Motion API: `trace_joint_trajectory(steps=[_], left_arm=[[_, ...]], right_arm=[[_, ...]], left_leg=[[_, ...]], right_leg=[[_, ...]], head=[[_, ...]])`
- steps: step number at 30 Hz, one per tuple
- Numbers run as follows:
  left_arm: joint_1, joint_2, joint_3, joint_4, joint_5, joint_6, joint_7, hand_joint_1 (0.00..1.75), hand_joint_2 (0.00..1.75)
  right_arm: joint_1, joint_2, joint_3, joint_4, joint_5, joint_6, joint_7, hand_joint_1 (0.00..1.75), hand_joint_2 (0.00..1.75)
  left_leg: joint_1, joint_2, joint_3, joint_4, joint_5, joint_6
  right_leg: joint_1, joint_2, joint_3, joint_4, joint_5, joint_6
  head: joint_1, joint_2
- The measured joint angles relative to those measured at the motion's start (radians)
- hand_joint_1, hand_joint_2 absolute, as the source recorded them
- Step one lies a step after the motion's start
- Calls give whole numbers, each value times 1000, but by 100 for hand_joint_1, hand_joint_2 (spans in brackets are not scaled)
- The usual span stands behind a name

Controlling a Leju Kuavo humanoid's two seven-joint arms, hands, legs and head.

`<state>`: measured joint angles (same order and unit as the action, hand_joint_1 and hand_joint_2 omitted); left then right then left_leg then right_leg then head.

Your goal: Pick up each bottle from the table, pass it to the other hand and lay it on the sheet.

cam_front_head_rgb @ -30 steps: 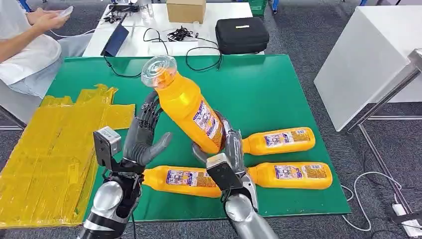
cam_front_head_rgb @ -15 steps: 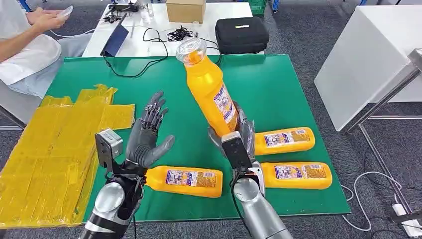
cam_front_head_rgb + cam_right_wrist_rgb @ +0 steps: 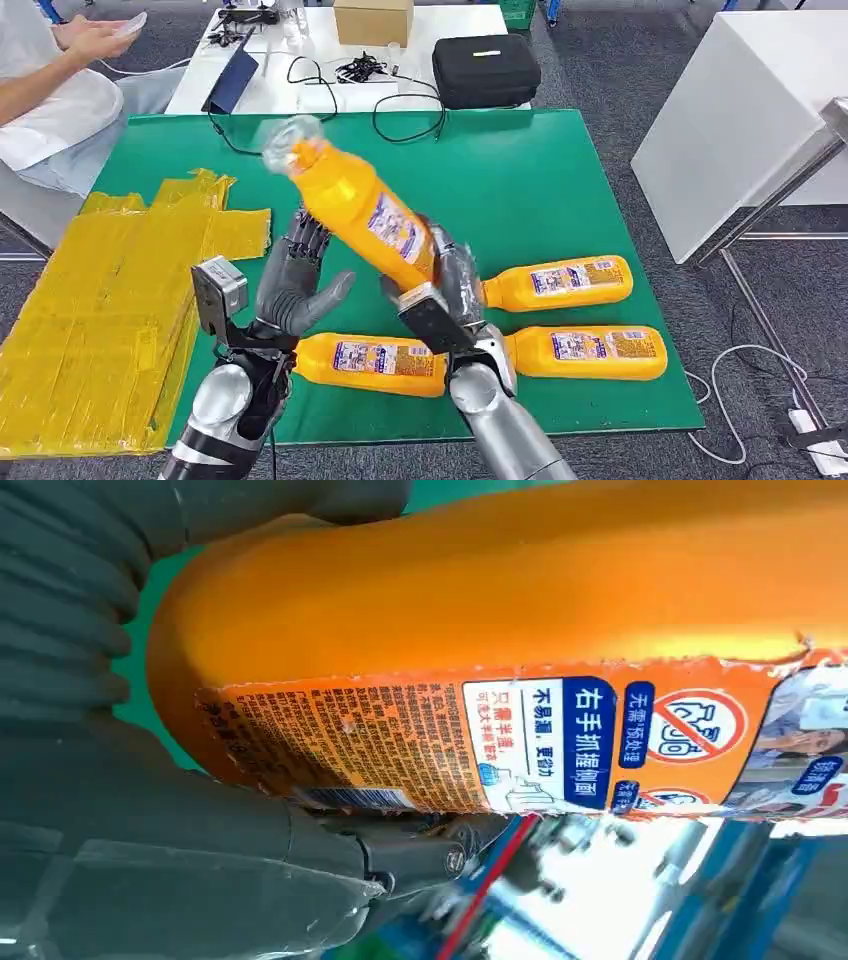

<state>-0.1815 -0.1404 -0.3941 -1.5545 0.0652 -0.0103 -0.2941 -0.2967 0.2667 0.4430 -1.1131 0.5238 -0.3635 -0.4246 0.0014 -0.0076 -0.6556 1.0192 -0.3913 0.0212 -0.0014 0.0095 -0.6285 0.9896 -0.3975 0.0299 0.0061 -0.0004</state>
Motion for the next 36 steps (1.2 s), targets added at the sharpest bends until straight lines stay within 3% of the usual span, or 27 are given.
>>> trace_joint_trajectory(steps=[8, 27, 28, 29, 36], left_arm=[[-2, 6, 23, 14, 22, 1, -6, 0, 175], [0, 10, 27, 20, 31, 0, -11, 0, 175], [0, 10, 28, 22, 32, 0, -13, 38, 175], [0, 10, 29, 24, 35, 0, -14, 175, 175], [1, 10, 47, 34, 50, 46, -33, 175, 175]], right_arm=[[27, -2, 136, -19, 50, 0, 8, 175, 175], [27, -6, 160, -26, 51, 8, 16, 175, 175], [27, -6, 164, -26, 54, 8, 15, 175, 175], [27, -8, 169, -26, 56, 9, 15, 175, 175], [21, -17, 189, -26, 52, 7, 24, 175, 175]], left_leg=[[0, 0, 0, 0, 0, 0], [0, 0, 0, 0, 0, 0], [0, 0, 0, 0, 0, 0], [0, 0, 0, 0, 0, 0], [0, 0, 0, 0, 0, 0]], right_leg=[[0, 0, 0, 0, 0, 0], [0, 0, 0, 0, 0, 0], [0, 0, 0, 0, 0, 0], [0, 0, 0, 0, 0, 0], [0, 0, 0, 0, 0, 0]], head=[[0, 0], [0, 0], [0, 0], [0, 0], [0, 0]])
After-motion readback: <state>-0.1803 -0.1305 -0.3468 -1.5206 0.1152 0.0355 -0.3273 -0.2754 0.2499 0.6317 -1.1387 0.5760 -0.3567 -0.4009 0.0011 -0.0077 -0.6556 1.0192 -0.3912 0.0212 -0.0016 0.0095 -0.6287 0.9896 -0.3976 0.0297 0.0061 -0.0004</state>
